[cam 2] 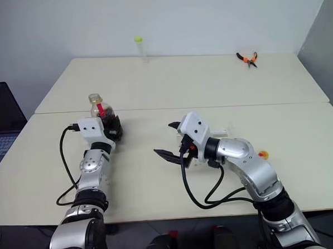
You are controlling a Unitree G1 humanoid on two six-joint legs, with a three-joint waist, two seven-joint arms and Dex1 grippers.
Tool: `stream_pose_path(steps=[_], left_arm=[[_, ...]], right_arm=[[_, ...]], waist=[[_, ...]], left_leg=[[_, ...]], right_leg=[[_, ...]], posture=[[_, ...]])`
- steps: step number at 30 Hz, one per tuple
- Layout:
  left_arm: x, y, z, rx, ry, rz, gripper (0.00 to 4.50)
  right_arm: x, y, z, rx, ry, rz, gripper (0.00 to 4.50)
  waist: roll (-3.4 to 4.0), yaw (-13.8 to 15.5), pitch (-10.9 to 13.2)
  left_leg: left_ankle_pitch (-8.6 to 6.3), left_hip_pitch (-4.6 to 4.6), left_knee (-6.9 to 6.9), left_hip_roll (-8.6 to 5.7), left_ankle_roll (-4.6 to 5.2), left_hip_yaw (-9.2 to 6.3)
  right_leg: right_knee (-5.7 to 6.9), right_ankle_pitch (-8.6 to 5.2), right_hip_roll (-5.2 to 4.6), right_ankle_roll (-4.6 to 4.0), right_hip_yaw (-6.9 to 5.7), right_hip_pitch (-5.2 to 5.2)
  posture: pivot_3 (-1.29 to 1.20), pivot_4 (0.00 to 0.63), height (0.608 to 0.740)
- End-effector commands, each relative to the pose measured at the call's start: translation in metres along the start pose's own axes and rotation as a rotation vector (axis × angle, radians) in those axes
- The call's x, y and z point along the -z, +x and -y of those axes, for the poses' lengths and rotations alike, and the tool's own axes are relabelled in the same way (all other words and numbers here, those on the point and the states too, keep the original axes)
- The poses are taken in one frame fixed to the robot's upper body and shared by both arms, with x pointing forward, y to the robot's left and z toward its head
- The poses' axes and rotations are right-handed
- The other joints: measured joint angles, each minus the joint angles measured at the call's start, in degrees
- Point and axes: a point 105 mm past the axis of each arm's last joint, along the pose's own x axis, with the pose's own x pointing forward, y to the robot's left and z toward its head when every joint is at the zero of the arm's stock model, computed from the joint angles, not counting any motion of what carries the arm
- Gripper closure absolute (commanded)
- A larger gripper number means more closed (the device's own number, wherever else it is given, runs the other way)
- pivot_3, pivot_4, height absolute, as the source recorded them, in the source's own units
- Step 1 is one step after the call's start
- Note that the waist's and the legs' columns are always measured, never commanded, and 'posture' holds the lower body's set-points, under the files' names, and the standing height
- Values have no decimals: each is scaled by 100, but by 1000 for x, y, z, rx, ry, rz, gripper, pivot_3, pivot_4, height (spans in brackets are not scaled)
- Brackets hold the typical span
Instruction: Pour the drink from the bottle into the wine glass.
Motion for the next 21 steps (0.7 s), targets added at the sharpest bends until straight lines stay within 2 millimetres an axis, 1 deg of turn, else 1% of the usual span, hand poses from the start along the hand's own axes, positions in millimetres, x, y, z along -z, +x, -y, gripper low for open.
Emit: stream_pose_path(steps=[1,2,3,7,11,14,16,19,21], left_arm=[[-13,-2,-2,3,-13,61,410],[-13,-4,-1,6,-15,62,94],[-12,-7,0,14,-15,62,42],[-11,-25,7,72,18,52,42],[-25,-52,13,140,62,64,42],[-34,-79,15,177,84,46,42],[-33,-96,14,197,100,3,42],[-26,-113,16,230,124,-71,42],[-24,-120,28,319,175,-91,42]], right_arm=[[-15,-2,-6,-11,-37,49,0],[-16,-2,-6,-11,-38,51,0],[-17,-2,-6,-11,-37,53,0],[-19,-6,-6,-5,-17,58,0],[-15,-18,-3,31,-7,43,0],[0,-32,2,92,-20,-4,0],[10,-41,6,142,-48,-38,0],[23,-51,17,253,-97,-86,0],[33,-57,30,350,-230,-151,0]], waist=[[0,0,0],[0,0,0],[0,0,0],[0,0,0],[1,1,-1],[0,4,-1],[1,7,-2],[1,9,-2],[1,14,-2]], left_leg=[[0,0,0,0,0,0],[0,0,0,0,0,-1],[0,0,0,0,0,-2],[0,0,0,1,0,-1],[-1,-1,-2,3,0,-3],[-11,0,-2,4,18,-4],[-12,2,-2,4,19,-3],[-13,7,-4,4,21,0],[-14,10,-4,5,21,0]], right_leg=[[0,0,0,0,1,0],[1,0,-1,0,0,0],[0,0,-2,0,0,0],[0,0,-5,0,3,0],[0,0,-11,0,5,-1],[-2,0,-14,-1,6,2],[-4,0,-16,-1,8,5],[-5,0,-15,-1,6,10],[-5,0,-10,-1,4,13]], posture=[[0,150,740],[0,150,740],[0,150,740],[0,150,740],[0,150,740],[0,150,740],[0,150,740],[0,150,740],[0,150,740]])
